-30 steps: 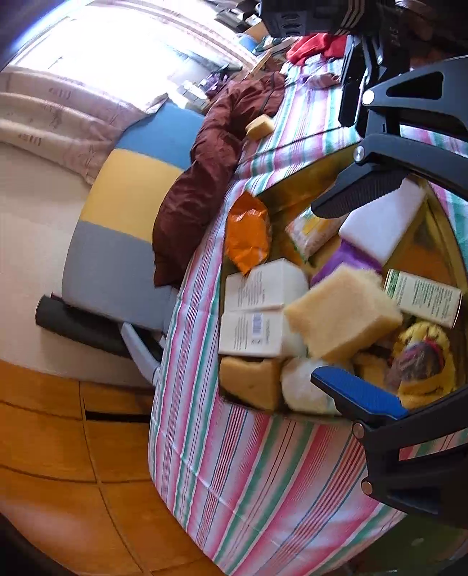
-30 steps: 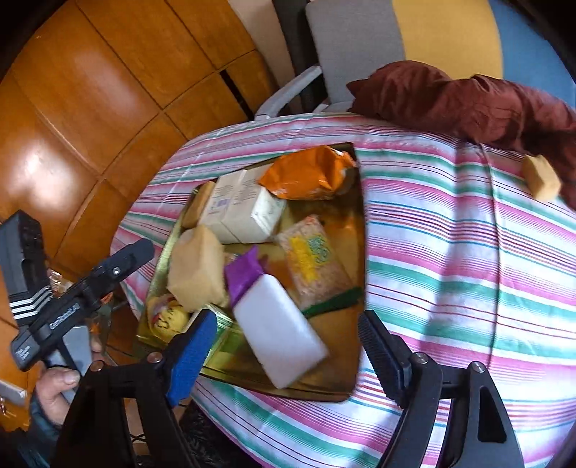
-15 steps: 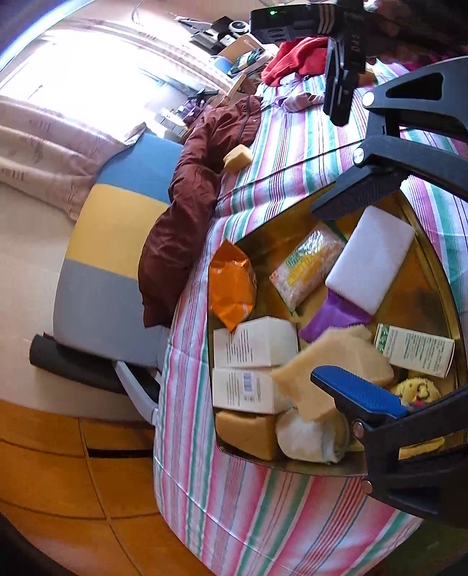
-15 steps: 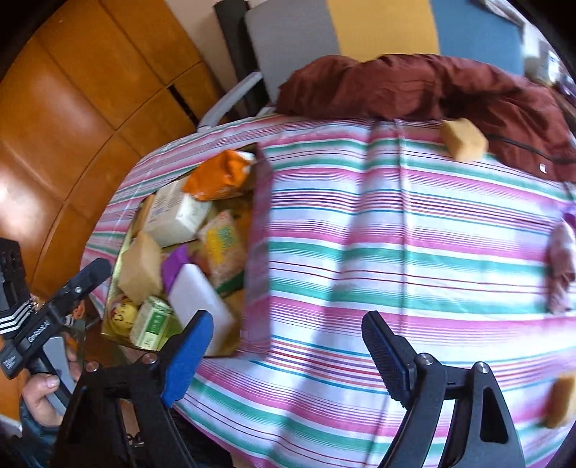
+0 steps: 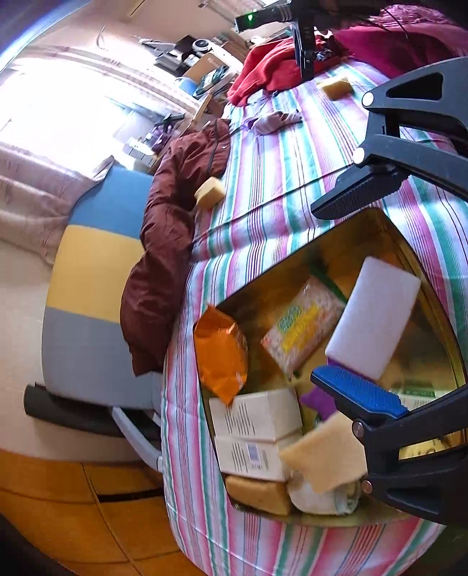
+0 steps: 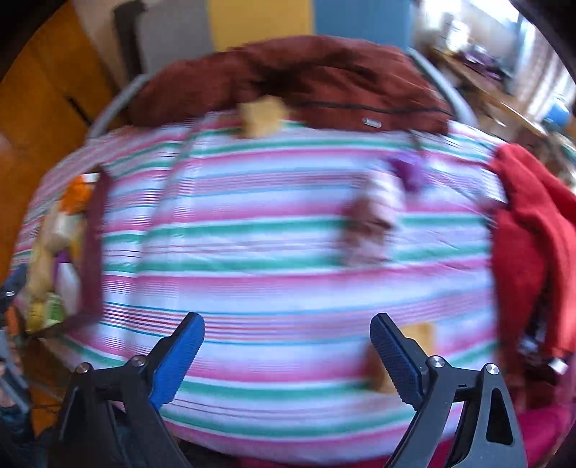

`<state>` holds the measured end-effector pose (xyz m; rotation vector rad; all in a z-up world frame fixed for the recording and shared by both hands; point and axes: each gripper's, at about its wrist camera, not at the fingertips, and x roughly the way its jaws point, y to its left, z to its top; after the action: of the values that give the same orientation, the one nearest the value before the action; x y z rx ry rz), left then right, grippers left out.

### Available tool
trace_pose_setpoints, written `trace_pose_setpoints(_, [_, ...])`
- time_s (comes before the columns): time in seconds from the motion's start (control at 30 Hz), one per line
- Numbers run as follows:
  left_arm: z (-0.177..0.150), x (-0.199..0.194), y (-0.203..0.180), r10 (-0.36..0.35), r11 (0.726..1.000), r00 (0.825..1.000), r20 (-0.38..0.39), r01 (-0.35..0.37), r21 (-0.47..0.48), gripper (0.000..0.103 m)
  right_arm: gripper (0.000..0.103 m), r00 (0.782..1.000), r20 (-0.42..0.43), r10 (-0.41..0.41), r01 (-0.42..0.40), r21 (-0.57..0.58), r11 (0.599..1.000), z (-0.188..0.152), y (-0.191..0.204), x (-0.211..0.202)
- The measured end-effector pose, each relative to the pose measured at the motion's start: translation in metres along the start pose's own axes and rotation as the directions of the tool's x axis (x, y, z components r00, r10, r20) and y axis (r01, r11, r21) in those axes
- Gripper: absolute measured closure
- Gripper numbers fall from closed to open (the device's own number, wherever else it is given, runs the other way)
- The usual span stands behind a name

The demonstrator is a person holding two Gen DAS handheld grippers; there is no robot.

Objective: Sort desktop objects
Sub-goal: 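Grasp a second yellow sponge on the bedspread with the right gripper, then grasp the pink sock with the left gripper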

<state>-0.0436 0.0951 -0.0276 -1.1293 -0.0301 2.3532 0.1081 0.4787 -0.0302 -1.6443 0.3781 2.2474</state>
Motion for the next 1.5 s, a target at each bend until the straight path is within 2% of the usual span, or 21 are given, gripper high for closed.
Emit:
trace_pose_setpoints(0.1, [0.002,0.004,-0.011,-0.018,1.000,1.000,-0.009,0.018,0.026,0.019,0.005,0.995,-0.073,-0.067,0.069,0.017,0.997,-0.001,-0.030,0.010])
trace_pose_setpoints(0.2, [0.005,0.008,-0.024,-0.034,0.997,0.999,-0.017,0.035,0.062,0.019,0.005,0.977,-0.166,-0.135,0.137,0.001,0.991,-0.004,-0.051,0.032])
trace_pose_setpoints(0.3, [0.007,0.011,-0.038,-0.051,0.994,0.998,-0.025,0.053,0.095,0.019,0.005,0.963,-0.231,-0.137,0.141,-0.001,0.990,-0.007,-0.061,0.051])
trace_pose_setpoints(0.37, [0.009,0.014,-0.048,-0.059,0.991,0.998,-0.029,0.062,0.117,0.019,0.011,0.956,-0.270,-0.116,0.122,0.006,0.993,-0.009,-0.065,0.060])
trace_pose_setpoints(0.43, [0.011,0.018,-0.058,-0.068,0.988,0.997,-0.039,0.073,0.137,0.019,0.011,0.954,-0.277,-0.114,0.112,-0.023,0.993,-0.007,-0.063,0.062])
trace_pose_setpoints(0.53, [0.015,0.026,-0.074,-0.089,0.982,0.995,-0.052,0.096,0.165,0.019,0.012,0.929,-0.348,-0.128,0.105,-0.084,0.991,-0.008,-0.059,0.075])
trace_pose_setpoints(0.6, [0.018,0.030,-0.084,-0.098,0.978,0.993,-0.061,0.107,0.182,0.019,0.020,0.923,-0.355,-0.151,0.111,-0.130,0.985,-0.008,-0.054,0.078])
trace_pose_setpoints(0.63, [0.019,0.033,-0.089,-0.104,0.976,0.992,-0.066,0.115,0.188,0.019,0.032,0.918,-0.362,-0.161,0.113,-0.151,0.982,-0.009,-0.053,0.080])
trace_pose_setpoints(0.7, [0.021,0.040,-0.097,-0.110,0.973,0.991,-0.080,0.123,0.194,0.019,0.048,0.906,-0.373,-0.202,0.145,-0.175,0.974,-0.012,-0.053,0.084])
trace_pose_setpoints(0.83, [0.023,0.058,-0.110,-0.130,0.973,0.982,-0.139,0.154,0.175,0.019,0.050,0.930,-0.335,-0.154,0.117,-0.129,0.985,-0.010,-0.060,0.075])
trace_pose_setpoints(0.9, [0.024,0.068,-0.118,-0.138,0.969,0.977,-0.165,0.168,0.183,0.026,0.050,0.942,-0.309,-0.132,0.104,-0.105,0.989,-0.009,-0.066,0.069])
trace_pose_setpoints(1.1, [0.029,0.089,-0.154,-0.174,0.950,0.963,-0.207,0.219,0.221,0.026,0.051,0.969,-0.237,-0.074,0.066,-0.045,0.997,-0.004,-0.080,0.057])
trace_pose_setpoints(1.5, [0.050,0.168,-0.220,-0.228,0.931,0.912,-0.342,0.307,0.198,0.034,0.050,0.992,-0.125,-0.004,0.010,0.046,0.999,-0.003,-0.108,0.035])
